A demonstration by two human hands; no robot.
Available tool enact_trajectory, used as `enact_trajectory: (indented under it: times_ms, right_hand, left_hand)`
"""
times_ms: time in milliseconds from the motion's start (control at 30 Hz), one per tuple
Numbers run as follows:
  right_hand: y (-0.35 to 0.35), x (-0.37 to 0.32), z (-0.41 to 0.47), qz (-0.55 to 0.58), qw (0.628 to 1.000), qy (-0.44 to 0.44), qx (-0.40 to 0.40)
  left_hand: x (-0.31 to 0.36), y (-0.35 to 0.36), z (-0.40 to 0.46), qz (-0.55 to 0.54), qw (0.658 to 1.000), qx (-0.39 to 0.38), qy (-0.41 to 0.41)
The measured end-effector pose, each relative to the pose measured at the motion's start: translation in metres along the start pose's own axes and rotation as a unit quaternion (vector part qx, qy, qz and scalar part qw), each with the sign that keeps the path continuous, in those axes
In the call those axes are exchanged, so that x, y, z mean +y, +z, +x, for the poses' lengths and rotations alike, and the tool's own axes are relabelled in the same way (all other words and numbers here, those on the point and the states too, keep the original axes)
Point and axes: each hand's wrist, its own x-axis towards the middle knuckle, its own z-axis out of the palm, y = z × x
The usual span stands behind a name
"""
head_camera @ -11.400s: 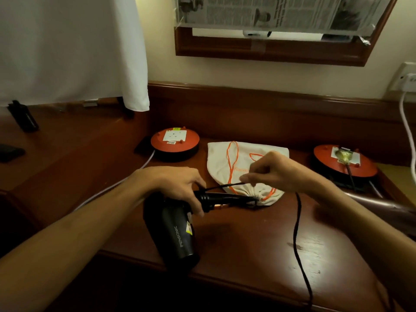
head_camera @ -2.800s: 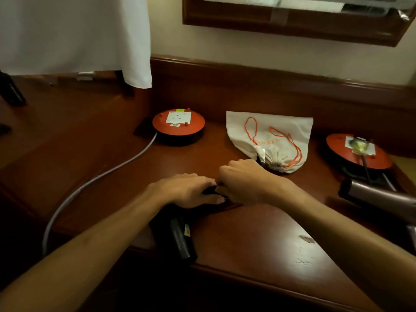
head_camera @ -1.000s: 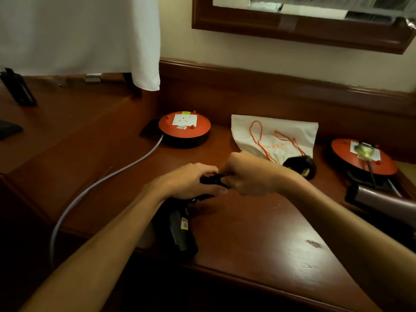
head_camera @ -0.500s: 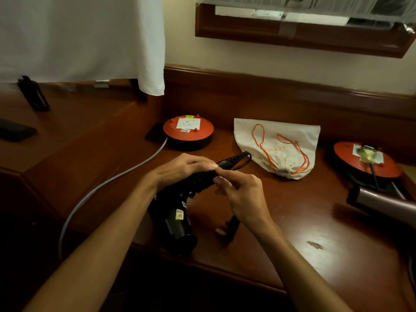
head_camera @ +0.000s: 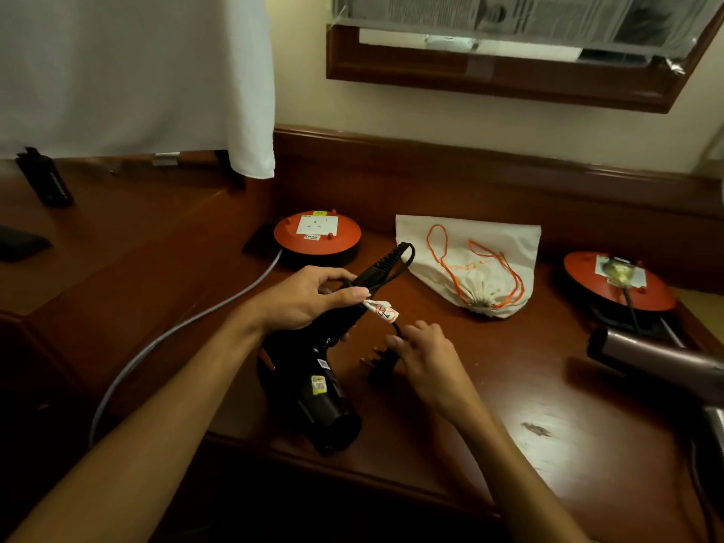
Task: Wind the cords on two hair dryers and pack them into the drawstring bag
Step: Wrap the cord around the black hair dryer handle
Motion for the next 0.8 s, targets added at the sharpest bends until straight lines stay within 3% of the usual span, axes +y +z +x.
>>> enact_trajectory:
  times_ms: [67, 167, 233, 300, 333, 400, 467, 667, 733, 800]
  right_hand:
    - [0.000, 0.003, 0.007, 0.002, 1.000, 0.016, -0.004]
    - [-0.007, 0.003, 0.013, 0.194, 0.974, 0.077, -0.093]
    - [-0.012, 0.006, 0.014, 0.350, 0.920, 0.127, -0.122]
    - [-0.016, 0.010, 0.012, 0.504, 0.839, 0.176, -0.108]
    - [-0.018, 0.013, 0.012, 0.549, 0.807, 0.195, -0.094]
    - [-0.018, 0.018, 0.016, 0.575, 0.781, 0.233, -0.069]
    - [-0.016, 0.023, 0.025, 0.551, 0.787, 0.268, -0.073]
    - [-0.007, 0.016, 0.050, 0.372, 0.866, 0.272, -0.192]
    - [-0.006, 0.016, 0.053, 0.381, 0.863, 0.254, -0.212]
    - [-0.003, 0.014, 0.051, 0.441, 0.832, 0.259, -0.216]
  left_hand:
    - [0.000, 0.009, 0.002, 0.004, 1.000, 0.005, 0.008]
    - [-0.007, 0.026, 0.003, 0.021, 0.999, 0.019, 0.036]
    - [-0.009, 0.035, 0.002, 0.059, 0.996, 0.038, 0.053]
    - [-0.009, 0.041, 0.000, 0.098, 0.991, 0.053, 0.070]
    - [-0.010, 0.043, -0.001, 0.111, 0.989, 0.058, 0.077]
    - [-0.011, 0.047, -0.003, 0.127, 0.987, 0.053, 0.088]
    - [-0.011, 0.051, -0.004, 0.136, 0.985, 0.046, 0.093]
    - [-0.010, 0.057, -0.004, 0.163, 0.979, 0.052, 0.110]
    - [-0.010, 0.054, -0.005, 0.162, 0.978, 0.063, 0.114]
    - [-0.011, 0.050, -0.005, 0.159, 0.978, 0.073, 0.117]
